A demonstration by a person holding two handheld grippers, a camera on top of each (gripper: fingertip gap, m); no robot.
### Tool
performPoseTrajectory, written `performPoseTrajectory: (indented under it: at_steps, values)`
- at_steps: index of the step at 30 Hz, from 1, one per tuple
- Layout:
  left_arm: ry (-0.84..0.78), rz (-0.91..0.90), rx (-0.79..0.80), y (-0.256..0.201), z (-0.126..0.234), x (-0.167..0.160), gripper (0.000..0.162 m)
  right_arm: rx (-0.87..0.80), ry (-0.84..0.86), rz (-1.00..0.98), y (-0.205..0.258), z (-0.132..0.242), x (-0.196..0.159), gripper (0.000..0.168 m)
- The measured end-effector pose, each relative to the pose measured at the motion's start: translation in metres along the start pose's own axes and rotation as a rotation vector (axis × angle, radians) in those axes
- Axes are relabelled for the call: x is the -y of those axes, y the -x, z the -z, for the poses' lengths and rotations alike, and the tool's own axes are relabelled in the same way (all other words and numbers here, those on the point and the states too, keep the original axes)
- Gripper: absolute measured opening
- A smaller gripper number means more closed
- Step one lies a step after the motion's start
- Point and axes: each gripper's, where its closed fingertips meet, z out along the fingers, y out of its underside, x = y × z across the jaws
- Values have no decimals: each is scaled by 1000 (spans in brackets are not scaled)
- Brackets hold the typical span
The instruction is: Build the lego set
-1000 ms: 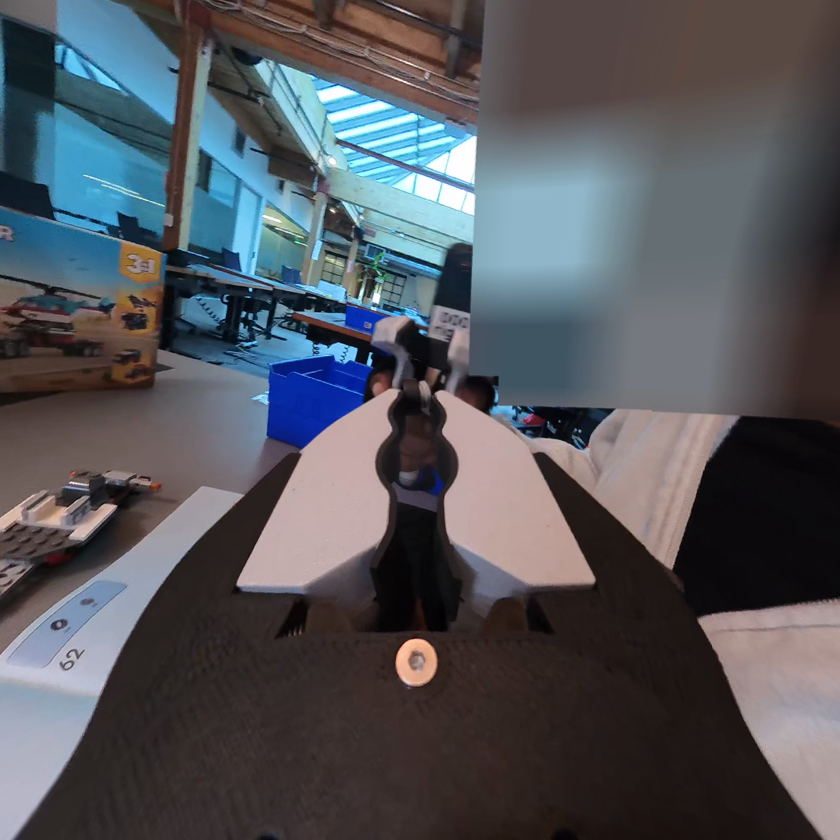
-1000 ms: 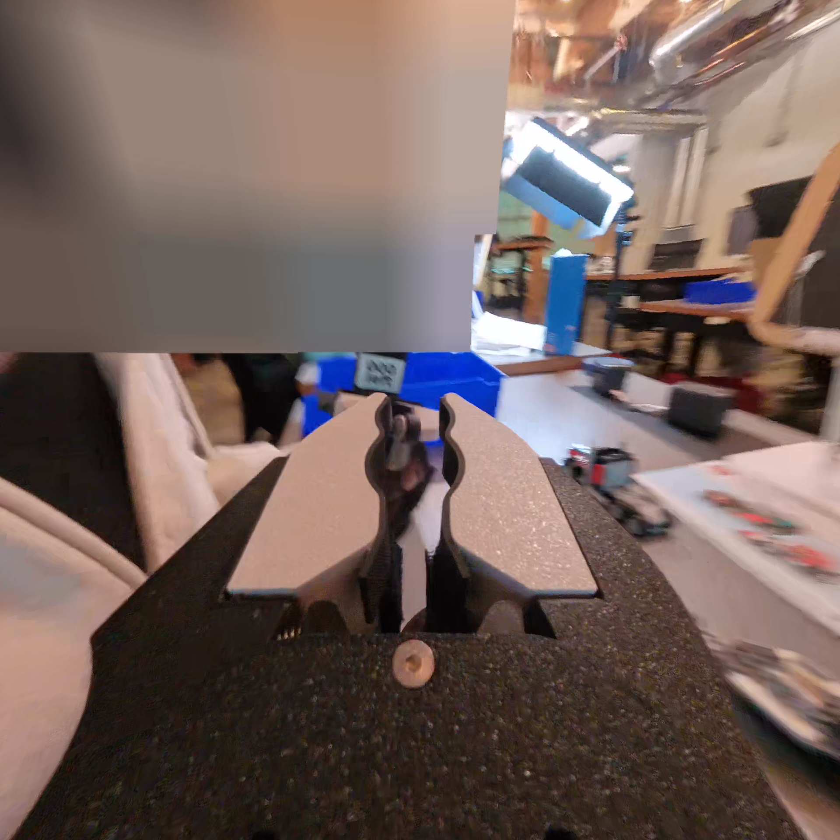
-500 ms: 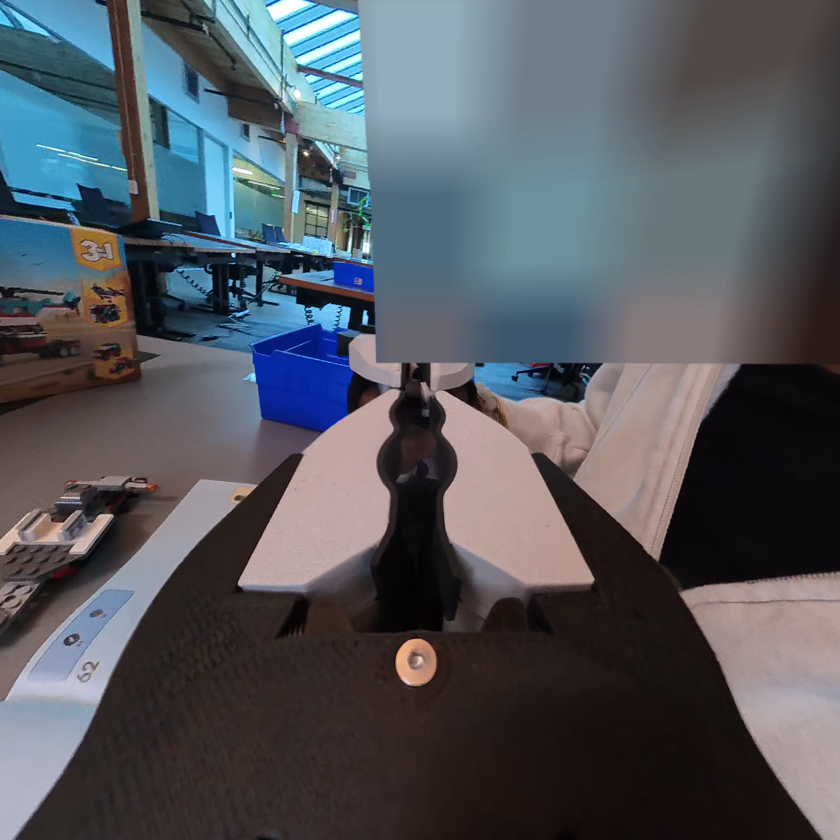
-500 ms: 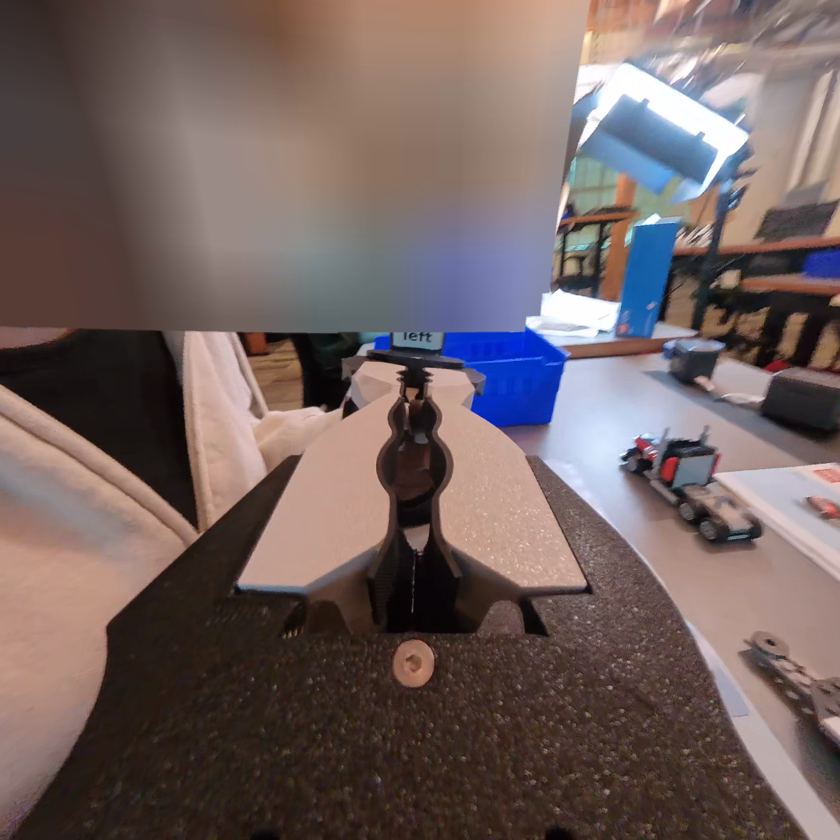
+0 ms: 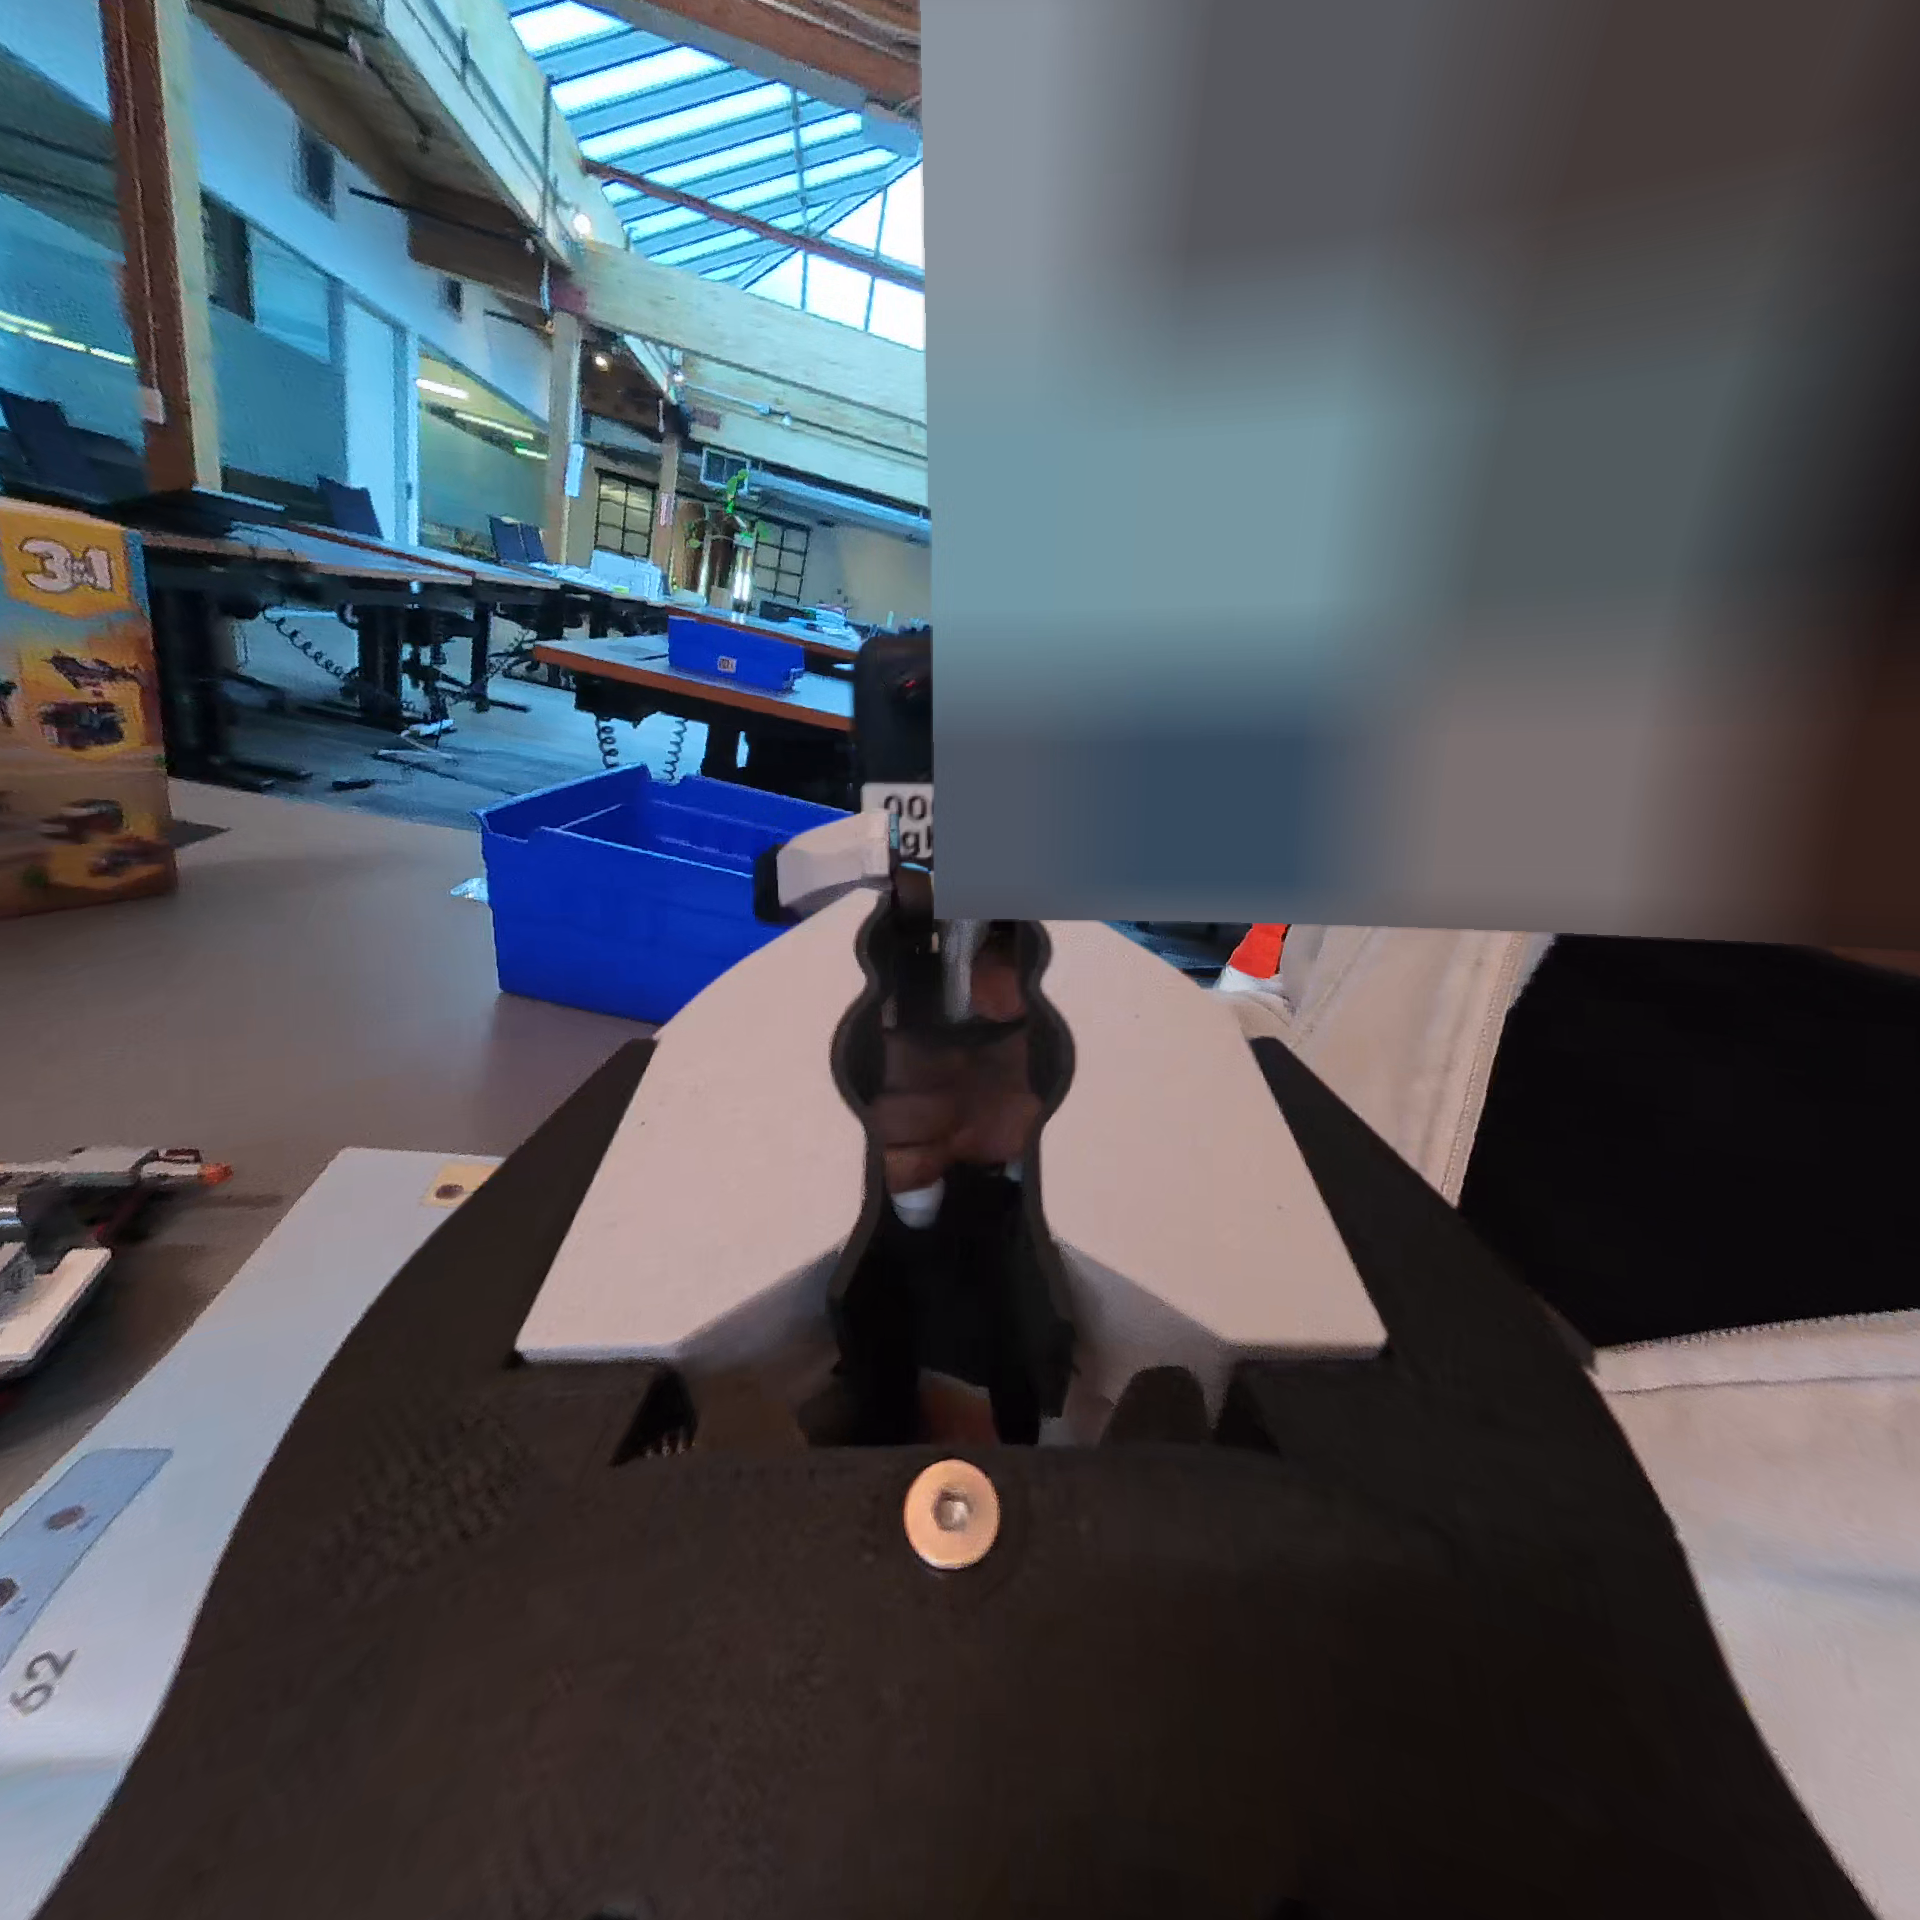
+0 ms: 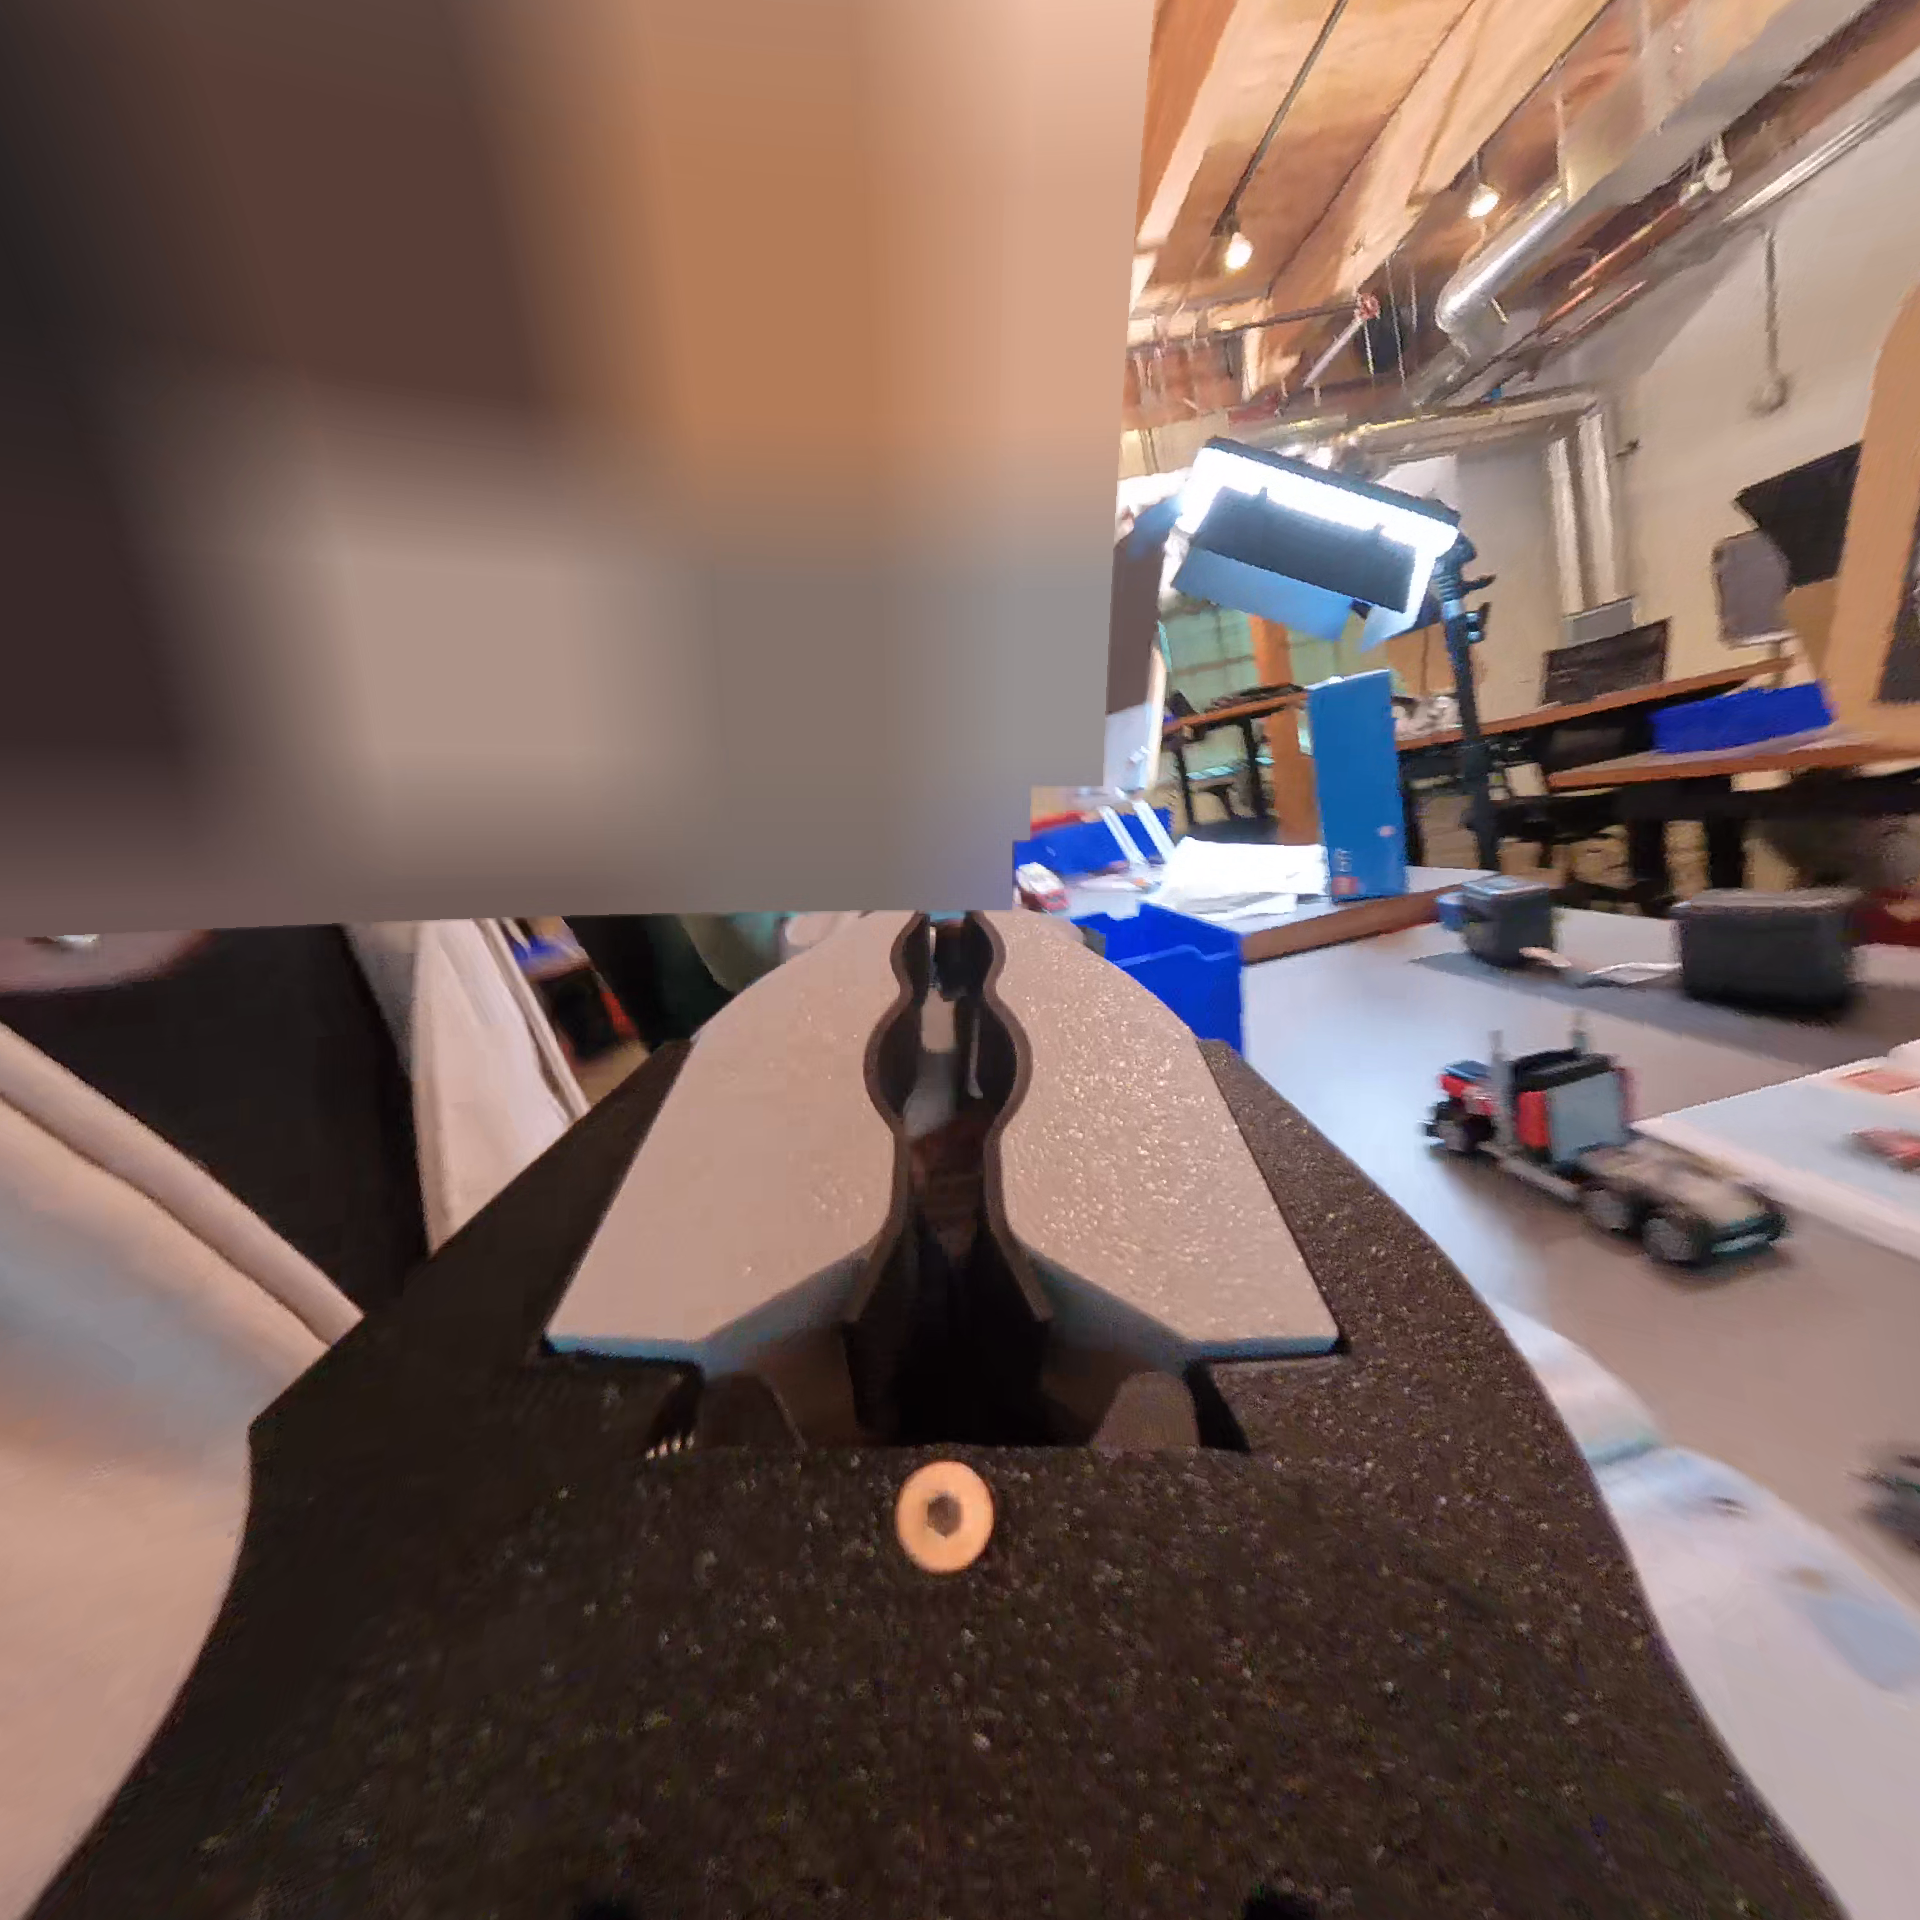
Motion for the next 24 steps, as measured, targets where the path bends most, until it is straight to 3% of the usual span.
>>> performPoseTrajectory:
  at_steps: [3,10,17,19,24]
  values:
    - [10,-39,70,8,2,0,20,0,-93,-103,-3,1,7,6]
    - [-10,-64,131,10,-1,1,10,-50,-93,-33,-4,-4,1,6]
    - [44,-81,54,0,-3,-2,9,81,72,-61,5,-2,-4,16]
    - [79,-87,54,0,-4,-6,9,103,114,-44,7,-3,-5,8]
    - [58,-74,65,1,-6,-2,10,95,120,86,9,0,0,7]
